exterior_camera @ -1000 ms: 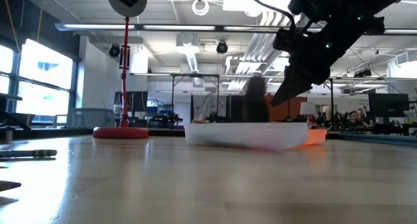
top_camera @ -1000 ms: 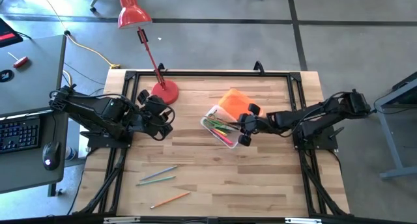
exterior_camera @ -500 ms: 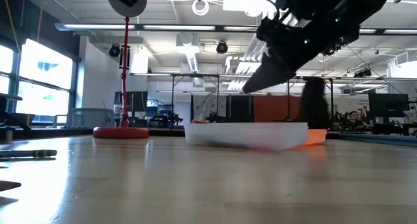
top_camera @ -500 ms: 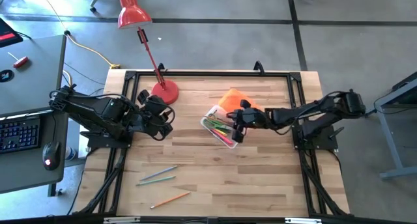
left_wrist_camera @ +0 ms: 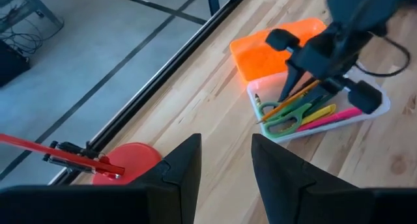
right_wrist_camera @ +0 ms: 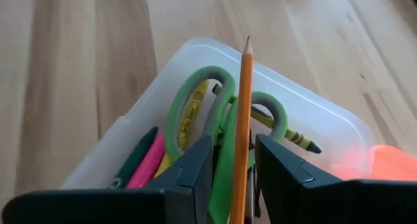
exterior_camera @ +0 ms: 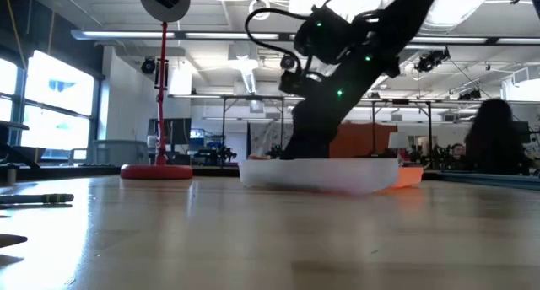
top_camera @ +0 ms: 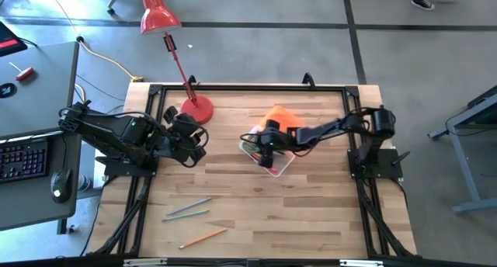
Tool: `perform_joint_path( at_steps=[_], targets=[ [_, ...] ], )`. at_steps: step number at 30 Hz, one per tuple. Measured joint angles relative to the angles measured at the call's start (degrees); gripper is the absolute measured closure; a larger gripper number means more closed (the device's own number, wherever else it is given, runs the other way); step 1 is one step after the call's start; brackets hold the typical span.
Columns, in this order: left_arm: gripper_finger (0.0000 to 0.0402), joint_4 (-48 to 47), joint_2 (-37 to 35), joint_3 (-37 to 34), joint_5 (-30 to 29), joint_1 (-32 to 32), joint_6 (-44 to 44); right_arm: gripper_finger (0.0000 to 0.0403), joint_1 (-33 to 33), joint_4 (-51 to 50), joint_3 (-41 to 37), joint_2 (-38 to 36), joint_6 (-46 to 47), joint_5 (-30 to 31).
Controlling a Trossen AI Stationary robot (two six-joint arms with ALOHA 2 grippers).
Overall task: Pick & place school supplies into a supply box
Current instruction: Put the top orange pencil into the supply box
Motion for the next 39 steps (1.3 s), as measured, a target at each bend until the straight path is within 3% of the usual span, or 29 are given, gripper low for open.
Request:
perform_joint_path(
  at_steps=[6, 19, 26, 32, 39],
  targets=[
    [0.0236, -0.11, 0.01, 0.00, 0.14, 0.00, 0.42, 0.0307, -1.31, -4.28, 4.70, 1.89, -0.24, 0.04],
    [0.0236, -0.07, 0.01, 0.00, -0.10, 0.00, 1.73, 0.0357, -3.41, -4.71, 4.60, 2.77, -0.26, -4.65],
    [0.0236, -0.07, 0.00, 0.00, -0.43, 0.00, 2.45, 0.0363, -3.58, -4.45, 4.60, 2.77, -0.26, -4.40],
    [0.0236, -0.02, 0.01, 0.00, -1.38, 0.00, 3.22, 0.0396, -4.13, -4.65, 4.60, 2.75, -0.03, -8.44],
    [0.0236, -0.02, 0.01, 0.00, -1.79, 0.00, 3.20, 0.0398, -2.33, -6.07, 4.62, 2.70, -0.24, -8.72]
  ],
)
